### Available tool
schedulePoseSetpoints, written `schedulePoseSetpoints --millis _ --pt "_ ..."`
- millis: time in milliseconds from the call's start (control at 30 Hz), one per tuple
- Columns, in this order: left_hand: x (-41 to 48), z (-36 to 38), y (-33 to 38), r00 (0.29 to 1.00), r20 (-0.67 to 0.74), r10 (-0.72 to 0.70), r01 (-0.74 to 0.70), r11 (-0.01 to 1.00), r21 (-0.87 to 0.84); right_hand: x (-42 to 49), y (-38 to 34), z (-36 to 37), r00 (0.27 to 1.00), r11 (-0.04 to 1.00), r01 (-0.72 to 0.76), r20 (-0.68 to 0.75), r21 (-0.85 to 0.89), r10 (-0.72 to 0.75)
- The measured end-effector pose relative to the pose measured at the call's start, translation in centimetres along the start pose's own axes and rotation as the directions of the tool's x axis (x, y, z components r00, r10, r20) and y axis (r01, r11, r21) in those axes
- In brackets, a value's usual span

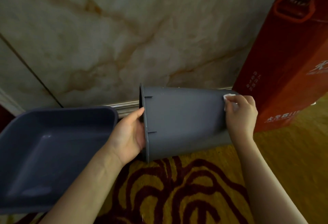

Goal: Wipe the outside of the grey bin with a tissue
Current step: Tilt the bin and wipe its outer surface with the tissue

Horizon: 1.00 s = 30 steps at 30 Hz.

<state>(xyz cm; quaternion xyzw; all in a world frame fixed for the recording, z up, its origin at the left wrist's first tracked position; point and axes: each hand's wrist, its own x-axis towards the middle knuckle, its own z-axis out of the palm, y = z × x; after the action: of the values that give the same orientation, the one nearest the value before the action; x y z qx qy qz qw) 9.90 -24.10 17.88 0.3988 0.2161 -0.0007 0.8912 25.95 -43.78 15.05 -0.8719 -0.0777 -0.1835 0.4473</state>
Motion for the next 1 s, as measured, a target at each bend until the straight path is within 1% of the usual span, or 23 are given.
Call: schedulePoseSetpoints --millis 67,167,267,400,433,500,567,633,700,733,800,867,933,1000 --pt "0.3 -0.1 1.0 1.0 -0.016 -0.016 0.017 0.999 0.029 -0.4 0.1 -0.2 1.0 1.0 0.018 -0.014 0.002 -0.018" --pt "1.7 0.5 3.5 0.99 -0.141 -0.011 0.02 0.998 0.063 -0.9 0.3 -0.5 0.999 1.0 0.03 -0.021 0.001 -0.03" --pt "3.1 2.1 5.2 0.97 -0.243 0.028 -0.025 1.0 0.016 -1.4 0.6 -0.9 1.0 1.0 0.011 -0.021 -0.002 -0.011" --pt "3.4 3.2 5.4 0.946 -0.321 0.044 -0.021 0.997 0.076 -2.1 -0.1 -1.5 0.998 0.999 -0.037 -0.049 0.04 0.039" --pt "3.4 3.2 5.4 0.945 -0.325 0.044 -0.015 0.996 0.092 -2.6 -1.1 -1.5 0.998 0.998 0.003 -0.063 0.065 0.001" --pt "3.3 3.2 5.4 0.947 -0.319 0.035 0.004 0.993 0.121 -4.2 -3.9 -0.9 0.987 0.977 0.161 -0.049 0.136 -0.156" --pt "3.2 3.4 5.2 0.954 -0.297 0.025 0.018 0.99 0.142 -6.1 -7.2 0.4 0.944 0.924 0.309 0.049 0.225 -0.328" --pt "3.0 3.4 4.9 0.961 -0.276 0.024 0.017 0.989 0.146 -7.3 -9.9 2.0 0.874 0.869 0.387 0.178 0.309 -0.452" --pt "2.9 3.3 4.9 0.96 -0.279 0.019 0.016 0.992 0.125 -7.6 -11.1 3.1 0.813 0.843 0.425 0.271 0.329 -0.515" --pt "2.9 3.2 4.9 0.959 -0.283 0.022 0.012 0.993 0.117 -7.4 -11.0 3.3 0.799 0.84 0.44 0.288 0.318 -0.528" --pt "3.0 3.1 4.9 0.956 -0.292 0.034 -0.001 0.994 0.113 -6.7 -9.7 3.1 0.813 0.849 0.45 0.267 0.276 -0.518" --pt "2.9 3.1 4.8 0.953 -0.299 0.035 -0.001 0.994 0.113 -6.0 -7.5 2.3 0.865 0.884 0.421 0.204 0.202 -0.459" --pt "3.0 3.1 4.7 0.953 -0.302 0.035 -0.001 0.993 0.114 -5.3 -5.1 1.3 0.925 0.932 0.344 0.13 0.112 -0.357" --pt "3.0 3.0 4.7 0.95 -0.31 0.044 -0.008 0.993 0.115 -4.9 -3.5 0.2 0.971 0.972 0.23 0.056 0.057 -0.233"
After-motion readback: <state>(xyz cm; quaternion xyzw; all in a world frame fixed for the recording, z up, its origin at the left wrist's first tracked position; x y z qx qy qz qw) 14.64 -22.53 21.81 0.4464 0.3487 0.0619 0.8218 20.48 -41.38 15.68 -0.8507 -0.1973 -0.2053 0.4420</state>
